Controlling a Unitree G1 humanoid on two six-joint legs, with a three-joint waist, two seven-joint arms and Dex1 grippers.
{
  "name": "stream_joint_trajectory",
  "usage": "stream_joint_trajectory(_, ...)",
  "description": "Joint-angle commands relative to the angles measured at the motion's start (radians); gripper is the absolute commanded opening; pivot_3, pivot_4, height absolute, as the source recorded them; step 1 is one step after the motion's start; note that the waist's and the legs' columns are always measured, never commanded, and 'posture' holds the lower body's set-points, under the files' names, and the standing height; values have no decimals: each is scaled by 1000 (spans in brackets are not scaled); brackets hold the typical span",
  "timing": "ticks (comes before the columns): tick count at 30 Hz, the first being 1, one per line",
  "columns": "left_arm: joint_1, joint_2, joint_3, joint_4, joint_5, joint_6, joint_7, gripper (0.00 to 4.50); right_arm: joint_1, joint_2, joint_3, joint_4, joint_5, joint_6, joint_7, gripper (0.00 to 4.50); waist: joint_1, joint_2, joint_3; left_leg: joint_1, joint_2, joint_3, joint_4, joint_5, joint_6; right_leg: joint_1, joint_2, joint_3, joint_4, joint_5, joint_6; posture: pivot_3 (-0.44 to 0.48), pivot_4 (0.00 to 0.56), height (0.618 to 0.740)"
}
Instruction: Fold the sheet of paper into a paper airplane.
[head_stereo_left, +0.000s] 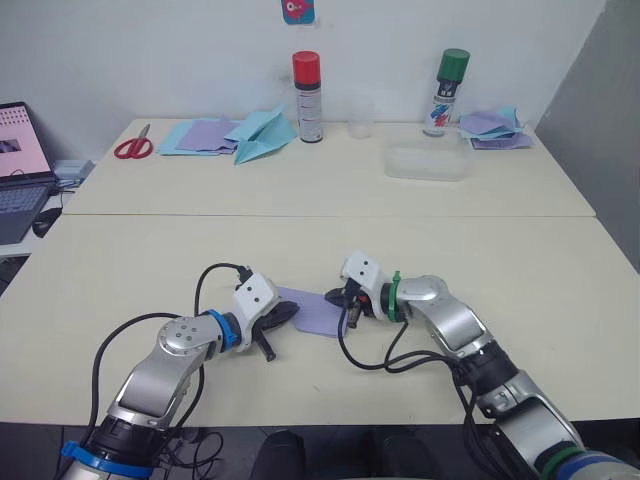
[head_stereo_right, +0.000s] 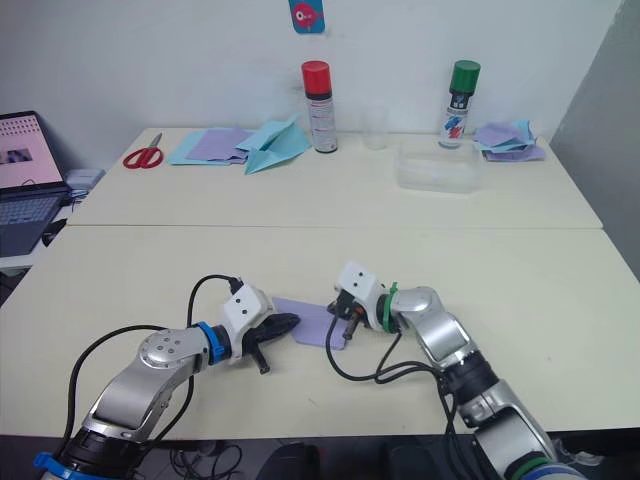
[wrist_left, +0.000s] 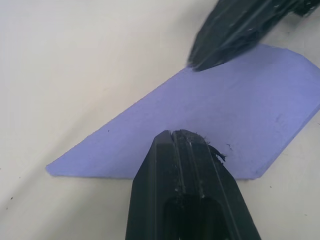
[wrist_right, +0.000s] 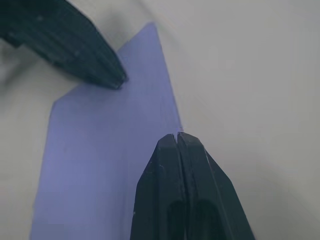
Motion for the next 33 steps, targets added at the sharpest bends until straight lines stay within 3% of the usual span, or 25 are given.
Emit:
stream_joint_trajectory(1,19,15,-26,78,51,20,-3,0,58,-66,2,5,-22,82,-2,31,1,0,-1,1,0,0,0,0,0,1,0,0,0,0,0,0,150,740)
stream_joint_trajectory(10,23,11,-36,81,56,8,-13,0,123,-211,-65,-89,31,106,35,31,8,0,-1,12,-1,-1,0,0,0,14,-2,-1,-5,-3,-4,0,150,740)
stream_joint_trajectory(15,26,7,-32,85,55,-15,-16,0,54,-174,-145,-179,155,115,72,31,7,-1,3,11,-1,0,0,0,0,14,-2,-1,-5,-4,-6,0,150,740)
stream_joint_trajectory(22,10,1,-30,103,62,-34,-24,0,-71,-91,-119,-45,126,57,35,31,5,3,8,11,0,-1,0,0,0,13,-1,-2,-4,-1,-2,0,150,740)
stream_joint_trajectory(26,2,-3,-31,105,65,-37,-26,0,-73,-63,-70,-4,93,11,44,31,6,3,8,9,-1,-1,-1,0,0,13,-1,-2,-5,-3,-1,0,150,740)
stream_joint_trajectory(31,19,-2,-11,79,49,-36,-24,0,-11,-72,-91,-76,171,-94,152,31,5,3,9,9,-1,-1,-1,0,0,13,-2,-2,-5,-3,-1,0,150,740)
stream_joint_trajectory(33,24,-10,4,72,28,-16,-25,0,25,-100,-104,-117,196,-130,196,413,5,3,10,9,0,-1,-1,0,0,13,-2,-2,-5,-3,-1,0,150,740)
